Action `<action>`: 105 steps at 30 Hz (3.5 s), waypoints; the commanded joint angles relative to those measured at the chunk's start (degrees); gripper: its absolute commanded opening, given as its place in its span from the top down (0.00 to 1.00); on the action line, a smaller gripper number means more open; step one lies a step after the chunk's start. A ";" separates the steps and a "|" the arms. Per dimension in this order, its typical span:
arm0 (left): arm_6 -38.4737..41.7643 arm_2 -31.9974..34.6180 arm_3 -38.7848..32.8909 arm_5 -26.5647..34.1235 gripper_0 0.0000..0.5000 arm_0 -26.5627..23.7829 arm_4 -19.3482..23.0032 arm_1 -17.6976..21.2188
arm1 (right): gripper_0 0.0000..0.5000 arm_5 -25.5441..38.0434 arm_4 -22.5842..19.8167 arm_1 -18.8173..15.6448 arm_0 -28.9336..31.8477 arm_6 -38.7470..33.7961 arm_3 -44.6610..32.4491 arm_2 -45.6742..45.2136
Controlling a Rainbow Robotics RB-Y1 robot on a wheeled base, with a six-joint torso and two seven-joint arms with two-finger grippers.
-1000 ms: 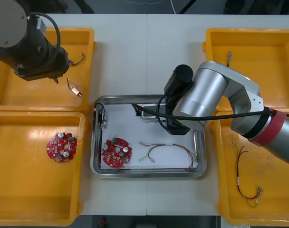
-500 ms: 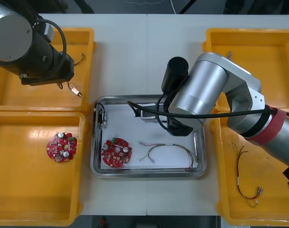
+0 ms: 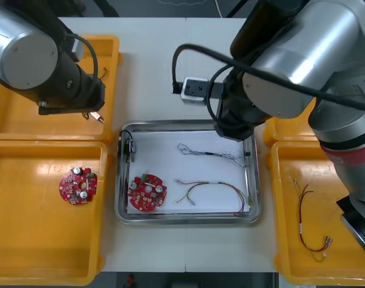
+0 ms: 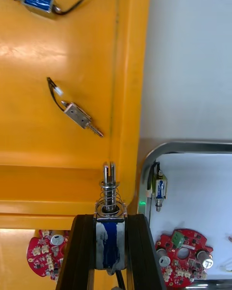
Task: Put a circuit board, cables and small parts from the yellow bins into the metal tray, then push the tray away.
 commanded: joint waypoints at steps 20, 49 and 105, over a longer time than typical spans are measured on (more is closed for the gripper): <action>16.51 -25.67 4.87 -15.55 1.00 0.30 -10.81 -9.76 | 0.00 0.16 -2.30 -13.43 4.61 -33.61 -3.75 -18.60; 17.03 -30.50 13.39 -22.67 0.00 0.38 -13.00 -12.05 | 0.00 0.16 -10.30 -18.70 29.57 -40.38 -10.96 -42.86; -29.64 24.43 2.49 0.67 0.00 17.08 4.13 6.67 | 0.00 0.16 -23.48 -22.57 19.73 -42.58 -13.42 -18.25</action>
